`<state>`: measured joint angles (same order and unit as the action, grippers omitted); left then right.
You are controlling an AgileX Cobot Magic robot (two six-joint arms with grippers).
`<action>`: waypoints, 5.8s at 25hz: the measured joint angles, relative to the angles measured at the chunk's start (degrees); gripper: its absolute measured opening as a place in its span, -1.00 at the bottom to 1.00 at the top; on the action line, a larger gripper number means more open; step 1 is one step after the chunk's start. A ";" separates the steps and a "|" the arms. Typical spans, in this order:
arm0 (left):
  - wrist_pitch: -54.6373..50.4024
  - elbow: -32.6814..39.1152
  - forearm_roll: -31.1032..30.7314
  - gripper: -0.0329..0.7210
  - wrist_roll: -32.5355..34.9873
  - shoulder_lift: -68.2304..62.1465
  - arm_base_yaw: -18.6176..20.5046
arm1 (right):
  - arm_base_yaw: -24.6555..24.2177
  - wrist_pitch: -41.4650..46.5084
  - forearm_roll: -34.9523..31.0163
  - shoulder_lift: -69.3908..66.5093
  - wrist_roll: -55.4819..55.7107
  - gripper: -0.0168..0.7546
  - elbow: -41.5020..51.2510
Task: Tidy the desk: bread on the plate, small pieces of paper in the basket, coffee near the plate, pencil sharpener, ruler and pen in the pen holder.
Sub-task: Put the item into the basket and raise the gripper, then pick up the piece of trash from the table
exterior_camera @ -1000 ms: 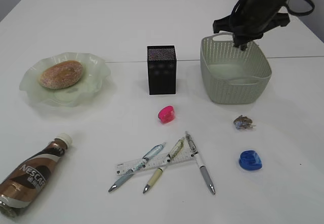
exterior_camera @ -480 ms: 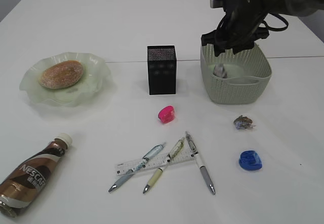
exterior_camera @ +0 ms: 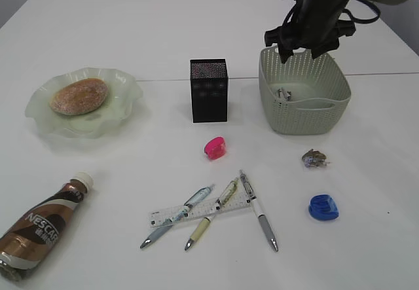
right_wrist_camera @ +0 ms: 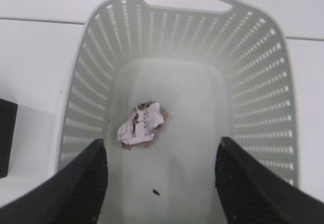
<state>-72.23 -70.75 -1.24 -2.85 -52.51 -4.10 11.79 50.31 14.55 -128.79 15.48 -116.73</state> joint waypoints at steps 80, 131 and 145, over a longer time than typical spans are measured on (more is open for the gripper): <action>0.00 0.00 4.04 0.40 -0.10 0.00 0.00 | 0.00 -41.04 -14.94 22.92 -8.44 0.32 61.30; 0.00 0.00 3.98 0.40 -0.10 -0.45 0.00 | -2.98 -42.53 -11.22 15.13 -8.44 0.31 58.04; 0.00 0.00 3.98 0.40 -0.10 -0.45 0.00 | -2.98 -42.07 -11.81 14.80 -8.44 -0.55 58.04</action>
<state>-72.23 -70.75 2.75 -2.95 -52.96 -4.10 8.81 8.25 2.75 -113.99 7.04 -58.69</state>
